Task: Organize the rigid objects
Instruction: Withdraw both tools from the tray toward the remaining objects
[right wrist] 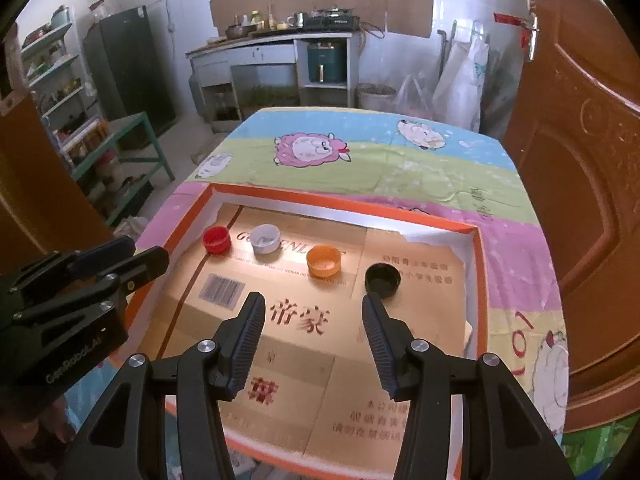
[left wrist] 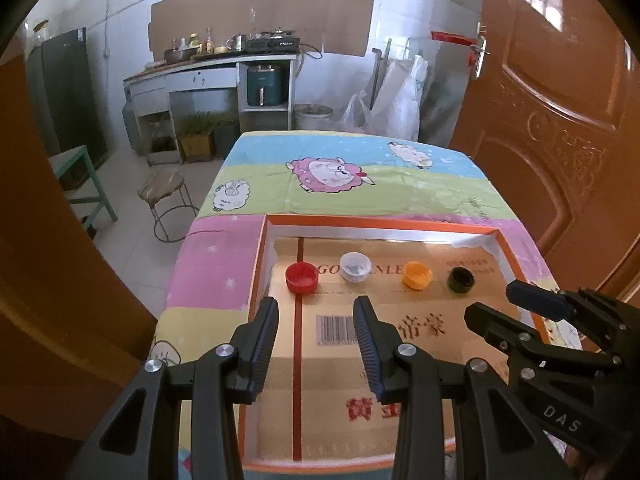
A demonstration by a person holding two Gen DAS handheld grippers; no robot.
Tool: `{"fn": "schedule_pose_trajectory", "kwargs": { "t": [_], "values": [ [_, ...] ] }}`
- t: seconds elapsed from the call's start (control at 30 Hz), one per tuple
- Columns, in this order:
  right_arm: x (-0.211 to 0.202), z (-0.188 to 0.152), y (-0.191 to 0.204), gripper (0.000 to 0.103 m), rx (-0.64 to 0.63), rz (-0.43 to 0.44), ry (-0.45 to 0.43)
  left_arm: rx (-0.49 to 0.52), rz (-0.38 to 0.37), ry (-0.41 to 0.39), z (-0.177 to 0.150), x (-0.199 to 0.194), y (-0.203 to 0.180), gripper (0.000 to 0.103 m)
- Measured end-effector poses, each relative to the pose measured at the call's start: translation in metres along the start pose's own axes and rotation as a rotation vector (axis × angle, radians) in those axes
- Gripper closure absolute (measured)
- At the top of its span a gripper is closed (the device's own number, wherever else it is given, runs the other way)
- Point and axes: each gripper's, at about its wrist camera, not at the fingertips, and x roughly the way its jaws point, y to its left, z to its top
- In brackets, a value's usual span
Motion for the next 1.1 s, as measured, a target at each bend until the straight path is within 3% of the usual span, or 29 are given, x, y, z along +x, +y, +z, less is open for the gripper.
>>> {"fn": "schedule_pose_trajectory", "kwargs": {
  "t": [0.7,1.1],
  "values": [
    [-0.077,-0.049,0.015,0.051,-0.018,-0.017,-0.066,0.049,-0.019,-0.072,-0.038,-0.078,-0.014,0.064],
    [-0.097,-0.100,0.006,0.051,0.011,-0.026,-0.078,0.058,-0.055,-0.055,-0.077,-0.089,-0.018,0.064]
  ]
}}
